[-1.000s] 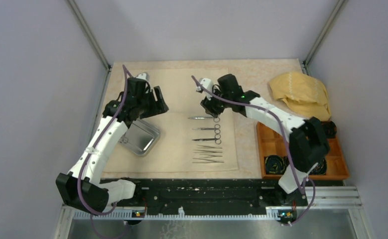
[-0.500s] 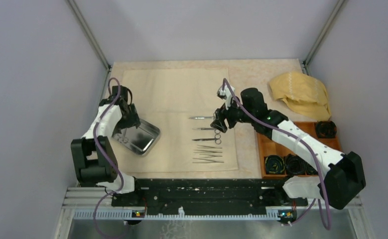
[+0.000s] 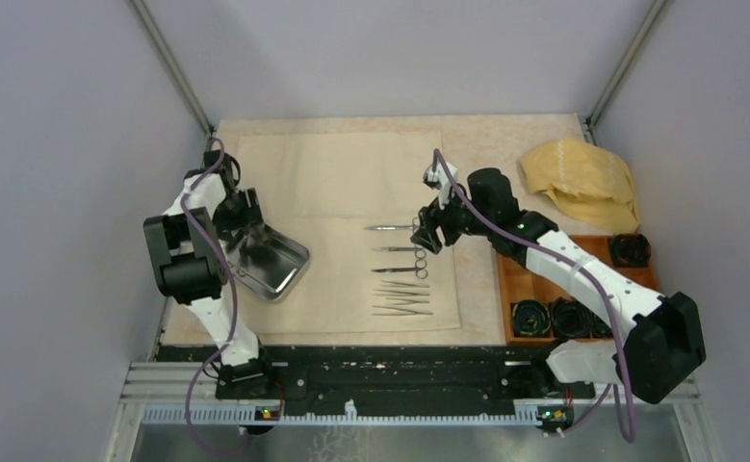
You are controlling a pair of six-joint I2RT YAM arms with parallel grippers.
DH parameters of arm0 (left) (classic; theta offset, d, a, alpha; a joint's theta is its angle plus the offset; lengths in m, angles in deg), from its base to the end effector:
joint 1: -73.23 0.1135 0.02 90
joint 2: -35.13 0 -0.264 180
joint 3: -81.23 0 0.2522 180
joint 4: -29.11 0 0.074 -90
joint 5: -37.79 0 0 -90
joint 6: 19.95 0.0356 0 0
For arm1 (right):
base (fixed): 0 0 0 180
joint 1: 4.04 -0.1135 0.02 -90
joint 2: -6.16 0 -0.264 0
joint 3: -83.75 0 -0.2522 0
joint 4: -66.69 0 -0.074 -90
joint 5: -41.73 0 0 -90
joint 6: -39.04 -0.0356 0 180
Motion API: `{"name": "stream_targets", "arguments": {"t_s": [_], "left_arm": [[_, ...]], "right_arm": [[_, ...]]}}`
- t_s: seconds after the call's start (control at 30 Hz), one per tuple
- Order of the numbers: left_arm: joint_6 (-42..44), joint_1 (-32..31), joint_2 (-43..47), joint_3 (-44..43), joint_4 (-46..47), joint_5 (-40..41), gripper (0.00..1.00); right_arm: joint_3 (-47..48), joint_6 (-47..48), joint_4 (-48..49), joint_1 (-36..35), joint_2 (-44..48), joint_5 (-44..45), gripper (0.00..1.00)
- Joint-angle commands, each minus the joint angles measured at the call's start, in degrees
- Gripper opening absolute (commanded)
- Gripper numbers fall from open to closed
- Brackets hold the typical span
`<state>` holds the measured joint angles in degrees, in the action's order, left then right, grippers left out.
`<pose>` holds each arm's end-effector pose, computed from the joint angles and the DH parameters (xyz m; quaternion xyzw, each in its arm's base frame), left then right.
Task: Open and lay out the surgical kit
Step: Pick up the medical item from the container.
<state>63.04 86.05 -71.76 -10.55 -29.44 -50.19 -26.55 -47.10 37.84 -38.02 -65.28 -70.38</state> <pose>0.3615 0.0835 0.1952 -0.1729 0.9745 0.0246 0.1410 0.2248 0.1677 0.3017 -0.3663 0.7756 0.2872 0.4264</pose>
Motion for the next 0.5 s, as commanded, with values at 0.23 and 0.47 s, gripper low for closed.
{"name": "stream_targets", "arguments": {"t_s": [0.23, 0.47], "left_arm": [[1.1, -0.4, -3.6, 2.0, 1.4, -0.5, 0.49], [-1.4, -0.4, 0.8, 7.4, 1.3, -1.7, 0.19]], "right_arm": [[7.0, 2.3, -5.3, 0.5, -6.0, 1.4, 0.64], [7.8, 5.1, -15.6, 0.6, -4.4, 6.1, 0.64]]}}
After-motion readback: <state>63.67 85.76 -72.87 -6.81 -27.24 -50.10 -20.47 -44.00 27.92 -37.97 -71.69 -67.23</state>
